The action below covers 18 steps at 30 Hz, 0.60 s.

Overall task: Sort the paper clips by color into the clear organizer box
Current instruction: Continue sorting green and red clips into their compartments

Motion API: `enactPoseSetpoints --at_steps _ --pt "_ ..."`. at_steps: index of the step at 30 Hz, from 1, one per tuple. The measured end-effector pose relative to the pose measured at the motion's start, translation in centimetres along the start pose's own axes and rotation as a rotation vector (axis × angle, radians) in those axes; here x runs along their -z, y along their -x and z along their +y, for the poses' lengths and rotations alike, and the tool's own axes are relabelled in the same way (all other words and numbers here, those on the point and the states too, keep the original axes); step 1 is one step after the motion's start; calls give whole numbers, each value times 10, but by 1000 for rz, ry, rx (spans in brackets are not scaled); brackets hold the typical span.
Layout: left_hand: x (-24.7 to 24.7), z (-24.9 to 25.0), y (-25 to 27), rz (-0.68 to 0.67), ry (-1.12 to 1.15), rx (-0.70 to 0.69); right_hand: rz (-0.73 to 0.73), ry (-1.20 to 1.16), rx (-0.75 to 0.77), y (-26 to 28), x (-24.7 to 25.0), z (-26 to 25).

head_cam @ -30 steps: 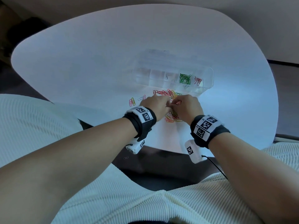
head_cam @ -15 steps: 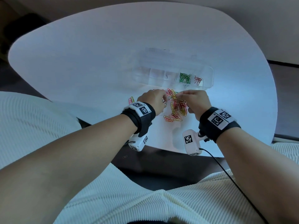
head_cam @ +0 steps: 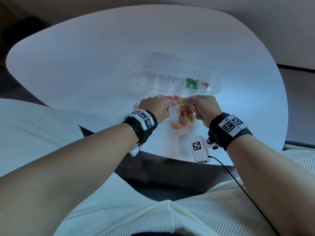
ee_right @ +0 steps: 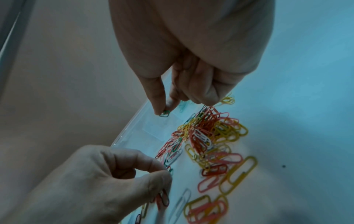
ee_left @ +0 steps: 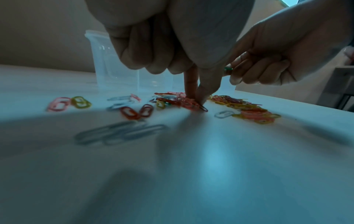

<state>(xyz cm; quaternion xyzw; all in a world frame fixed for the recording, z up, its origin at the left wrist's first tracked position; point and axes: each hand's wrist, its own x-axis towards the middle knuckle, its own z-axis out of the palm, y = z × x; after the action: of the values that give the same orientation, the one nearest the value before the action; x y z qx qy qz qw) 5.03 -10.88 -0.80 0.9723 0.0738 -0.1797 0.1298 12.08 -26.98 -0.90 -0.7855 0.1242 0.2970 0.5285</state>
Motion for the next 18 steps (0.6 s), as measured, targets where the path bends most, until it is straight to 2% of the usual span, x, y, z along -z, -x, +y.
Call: enactPoseSetpoints --at_steps 4,6,8,11,16,18 --pt "2 -8 -2 -8 81 40 -17 -72 -15 0 2 -1" --pt "3 -12 -3 6 207 95 -52 -163 -36 1 3 -4" --pt "4 -13 -2 28 511 145 -95 -244 -54 3 4 -7" --pt "13 -6 2 34 959 139 -133 -319 -82 7 5 -12" --pt "35 6 3 -165 1585 251 -212 -507 -159 11 7 -18" --pt "41 8 6 -232 1746 248 -253 -548 -167 15 8 -20"
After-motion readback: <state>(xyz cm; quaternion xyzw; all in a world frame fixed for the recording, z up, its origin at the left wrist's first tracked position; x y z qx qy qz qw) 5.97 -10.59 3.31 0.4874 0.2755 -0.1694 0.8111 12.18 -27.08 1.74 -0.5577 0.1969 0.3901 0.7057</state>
